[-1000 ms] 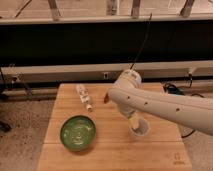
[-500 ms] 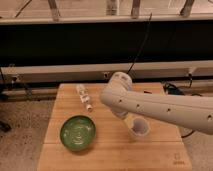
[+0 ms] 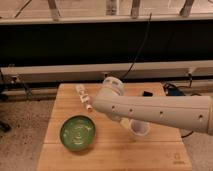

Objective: Pick up the ceramic bowl

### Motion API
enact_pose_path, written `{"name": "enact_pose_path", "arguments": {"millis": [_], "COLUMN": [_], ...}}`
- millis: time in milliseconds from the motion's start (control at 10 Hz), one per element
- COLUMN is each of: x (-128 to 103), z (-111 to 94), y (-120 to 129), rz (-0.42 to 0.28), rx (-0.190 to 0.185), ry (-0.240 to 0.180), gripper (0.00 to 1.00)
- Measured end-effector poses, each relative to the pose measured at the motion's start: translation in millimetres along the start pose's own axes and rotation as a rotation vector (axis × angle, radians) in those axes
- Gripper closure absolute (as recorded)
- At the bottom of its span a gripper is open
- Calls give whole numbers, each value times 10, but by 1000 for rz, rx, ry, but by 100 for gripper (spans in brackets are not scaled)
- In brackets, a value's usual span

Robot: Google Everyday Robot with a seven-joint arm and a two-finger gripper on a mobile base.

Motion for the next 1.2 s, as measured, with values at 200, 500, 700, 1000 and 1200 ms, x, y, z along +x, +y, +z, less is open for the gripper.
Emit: {"name": "enact_pose_path", "arguments": {"millis": [200, 500, 700, 1000, 1200], "x": [-110, -377, -499, -625, -751], "z": [12, 92, 198, 285, 365], "y": [-28, -203, -248, -294, -351], "rz": [-33, -92, -114, -143, -179], "rx": [10, 30, 34, 47, 58], "ry": [7, 11, 18, 14, 10], "gripper": [20, 20, 20, 20, 20]}}
